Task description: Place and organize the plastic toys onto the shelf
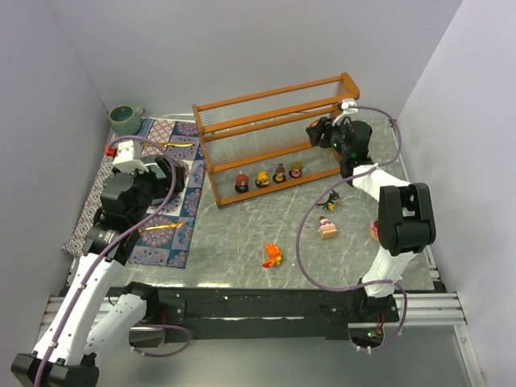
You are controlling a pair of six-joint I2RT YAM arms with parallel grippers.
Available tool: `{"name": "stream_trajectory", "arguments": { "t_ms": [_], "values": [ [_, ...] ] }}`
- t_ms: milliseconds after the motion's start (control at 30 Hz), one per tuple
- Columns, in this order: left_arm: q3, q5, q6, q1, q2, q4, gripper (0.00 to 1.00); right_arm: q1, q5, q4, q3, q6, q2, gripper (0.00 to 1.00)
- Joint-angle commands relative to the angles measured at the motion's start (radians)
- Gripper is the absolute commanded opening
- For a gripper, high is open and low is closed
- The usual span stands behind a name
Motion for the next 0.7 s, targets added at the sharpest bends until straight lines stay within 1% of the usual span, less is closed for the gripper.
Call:
{"name": "stream_trajectory", "arguments": {
  "t_ms": [0,100,333,667],
  "values": [
    [-0.005,0.023,-0.004,0.004,0.006,0.049,0.99,-0.008,-0.002,0.005,0.072,0.001,0.021,0.30],
    [-0.005,0.027,-0.004,0.004,0.008,0.050,0.99,-0.010,0.012,-0.009,0.081,-0.005,0.024,0.31],
    [-0.007,0.034,-0.002,0.006,0.011,0.050,0.99,-0.010,0.023,-0.018,0.085,-0.008,0.027,0.41],
    [-0.007,0.045,-0.004,0.006,0.015,0.055,0.99,-0.004,0.035,-0.027,0.084,-0.019,0.031,0.46]
  ]
}}
